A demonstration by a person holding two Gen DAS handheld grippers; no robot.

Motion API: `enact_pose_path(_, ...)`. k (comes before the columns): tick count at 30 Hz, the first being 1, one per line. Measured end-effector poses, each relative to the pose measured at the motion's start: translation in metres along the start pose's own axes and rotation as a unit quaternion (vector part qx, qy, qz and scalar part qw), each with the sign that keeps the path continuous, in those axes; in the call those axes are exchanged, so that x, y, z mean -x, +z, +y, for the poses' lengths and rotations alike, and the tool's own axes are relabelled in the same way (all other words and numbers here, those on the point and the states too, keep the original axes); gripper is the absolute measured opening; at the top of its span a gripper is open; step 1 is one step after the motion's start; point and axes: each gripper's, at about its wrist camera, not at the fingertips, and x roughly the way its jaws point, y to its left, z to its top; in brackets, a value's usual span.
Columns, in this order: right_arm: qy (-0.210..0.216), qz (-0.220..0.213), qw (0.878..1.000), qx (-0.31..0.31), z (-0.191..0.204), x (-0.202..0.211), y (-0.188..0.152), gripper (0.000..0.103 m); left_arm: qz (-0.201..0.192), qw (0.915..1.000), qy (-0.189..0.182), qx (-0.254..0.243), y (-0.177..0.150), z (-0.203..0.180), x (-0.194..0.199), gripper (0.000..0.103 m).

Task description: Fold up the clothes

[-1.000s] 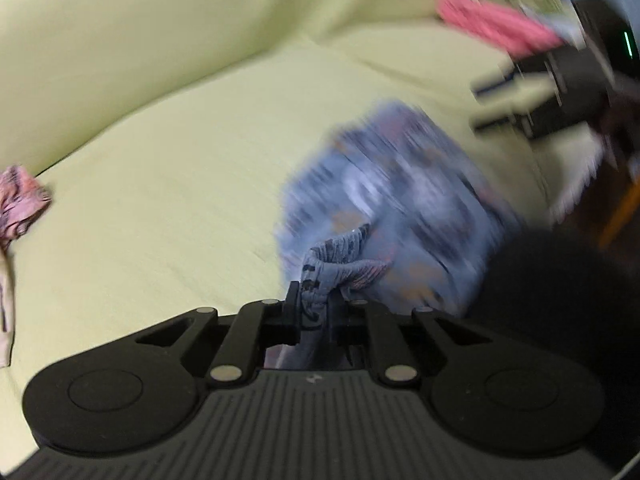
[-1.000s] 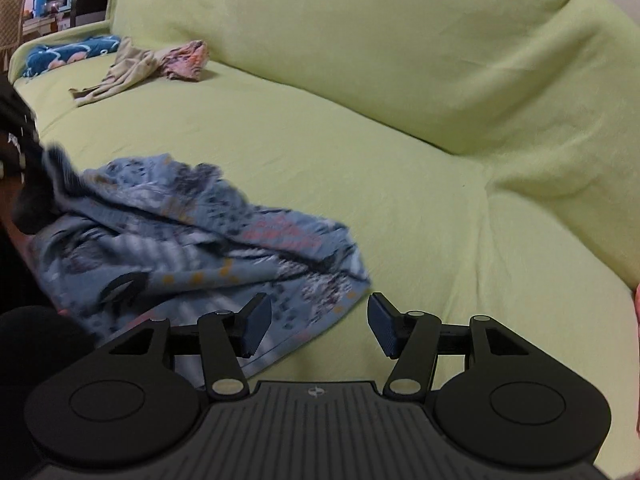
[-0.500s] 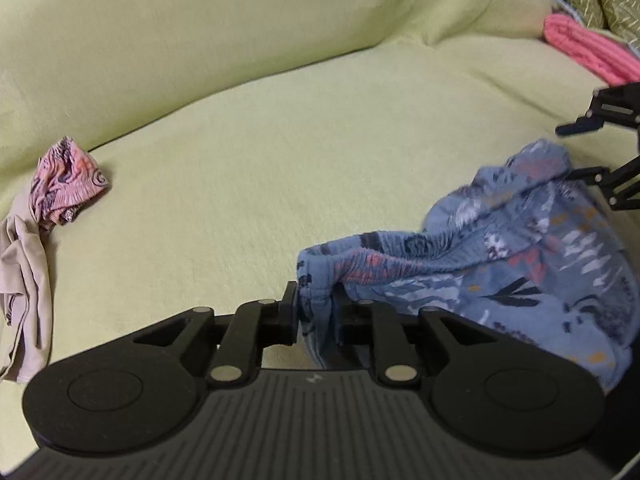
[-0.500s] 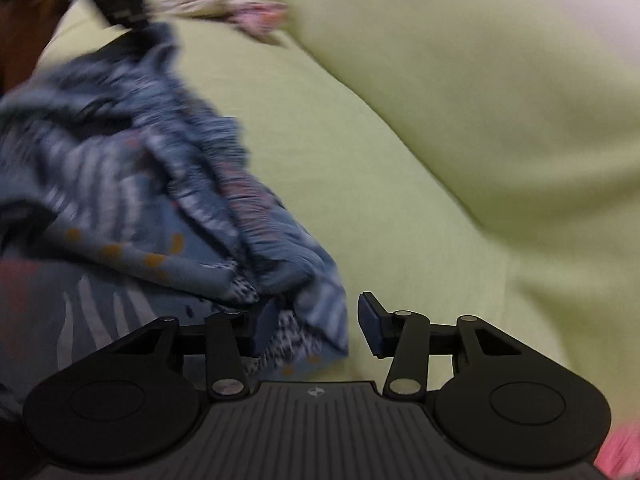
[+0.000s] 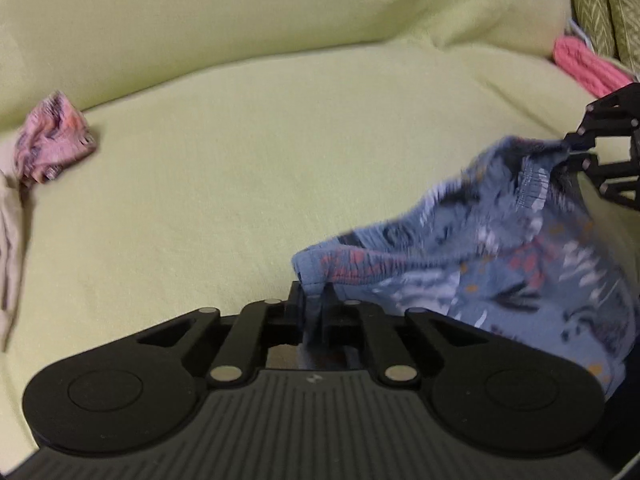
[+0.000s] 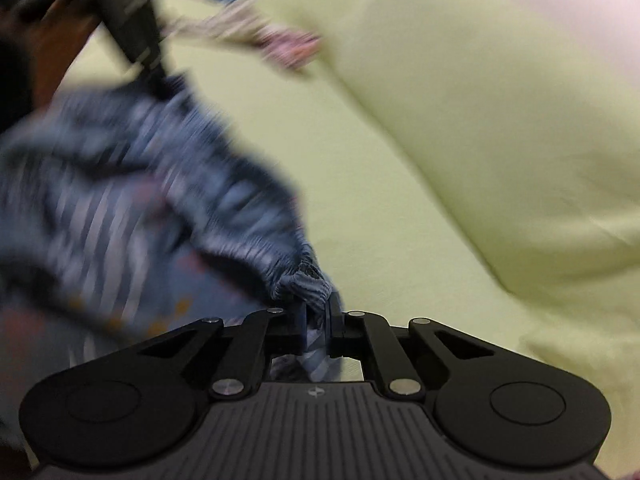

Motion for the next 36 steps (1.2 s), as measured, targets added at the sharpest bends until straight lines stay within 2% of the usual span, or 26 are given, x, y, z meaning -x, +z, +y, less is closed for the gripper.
enact_pose_path(2, -0.023, -0.026, 0.998, -0.043, -0.019, 0.024, 0.013, 0.006, -0.034, 0.9993, 0.012, -0.011, 0.014, 0.001, 0.024, 0.005)
enact_pose_path(5, -0.074, -0.067, 0.993, -0.065, -0.037, 0.068, 0.038, 0.005, -0.086, 0.9955, 0.03, -0.027, 0.034, 0.003, 0.059, 0.005)
enact_pose_path(10, -0.18, -0.14, 0.971, -0.077, -0.053, 0.154, 0.083, 0.005, -0.173, 0.9812, 0.063, -0.057, 0.068, 0.004, 0.12, 0.007)
enact_pose_path(12, -0.215, -0.167, 0.958, -0.086, -0.056, 0.189, 0.098, 0.005, -0.224, 0.9656, 0.101, -0.085, 0.078, -0.005, 0.157, 0.007)
enact_pose_path(15, -0.232, -0.196, 0.947, -0.106, -0.051, 0.239, 0.114, 0.005, -0.282, 0.9426, 0.139, -0.113, 0.083, -0.016, 0.211, 0.007)
enact_pose_path(19, -0.246, -0.226, 0.936, -0.109, -0.033, 0.295, 0.129, 0.005, -0.329, 0.9171, 0.176, -0.14, 0.076, -0.027, 0.271, 0.008)
enact_pose_path(21, -0.254, -0.239, 0.931, -0.105, -0.026, 0.314, 0.137, 0.005, -0.341, 0.9086, 0.189, -0.149, 0.071, -0.031, 0.288, 0.008)
enact_pose_path(24, -0.262, -0.255, 0.925, -0.098, -0.026, 0.332, 0.147, 0.005, -0.316, 0.9156, 0.192, -0.158, 0.085, -0.022, 0.25, 0.01)
enact_pose_path(28, -0.27, -0.25, 0.925, -0.096, -0.052, 0.321, 0.154, 0.001, -0.282, 0.9238, 0.195, -0.171, 0.105, -0.011, 0.199, 0.011)
enact_pose_path(32, -0.258, -0.203, 0.938, -0.111, -0.092, 0.256, 0.15, 0.0, -0.247, 0.9306, 0.199, -0.183, 0.124, 0.001, 0.149, 0.011)
enact_pose_path(36, -0.212, -0.111, 0.959, -0.154, -0.15, 0.13, 0.122, 0.0, -0.205, 0.9385, 0.199, -0.194, 0.143, 0.013, 0.088, 0.012)
